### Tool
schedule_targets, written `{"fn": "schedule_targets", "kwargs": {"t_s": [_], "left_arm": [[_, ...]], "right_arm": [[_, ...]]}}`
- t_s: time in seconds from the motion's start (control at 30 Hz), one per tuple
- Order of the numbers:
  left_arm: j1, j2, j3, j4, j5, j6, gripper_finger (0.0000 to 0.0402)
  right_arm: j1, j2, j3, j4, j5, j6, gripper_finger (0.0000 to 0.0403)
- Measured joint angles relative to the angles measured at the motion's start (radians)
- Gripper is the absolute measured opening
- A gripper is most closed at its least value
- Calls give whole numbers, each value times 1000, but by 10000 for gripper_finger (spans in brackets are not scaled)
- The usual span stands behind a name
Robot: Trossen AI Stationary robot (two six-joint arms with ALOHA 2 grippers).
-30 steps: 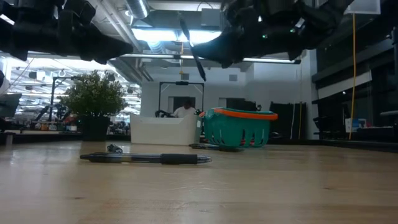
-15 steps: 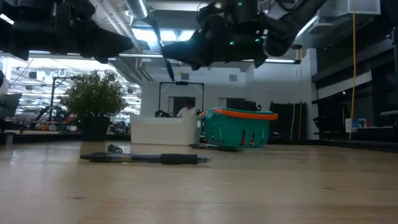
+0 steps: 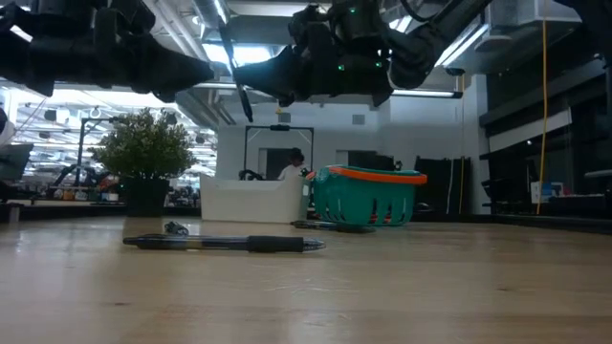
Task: Sort pens & pencils
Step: Put the bottom right black pen into the white bin
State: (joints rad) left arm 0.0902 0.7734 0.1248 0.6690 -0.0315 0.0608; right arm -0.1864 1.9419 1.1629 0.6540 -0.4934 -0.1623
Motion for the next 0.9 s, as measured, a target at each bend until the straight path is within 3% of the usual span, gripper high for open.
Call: {"fn": "schedule_targets", "kwargs": {"t_s": [0.63,0.9], "left_arm": [[1,236,157,27,3,29,102],[1,280,189,35,2,80,102]], "right_arm": [[-2,0,0,-2,-5,-4,27],[-1,0,0,-12,-6,-4,27]]}}
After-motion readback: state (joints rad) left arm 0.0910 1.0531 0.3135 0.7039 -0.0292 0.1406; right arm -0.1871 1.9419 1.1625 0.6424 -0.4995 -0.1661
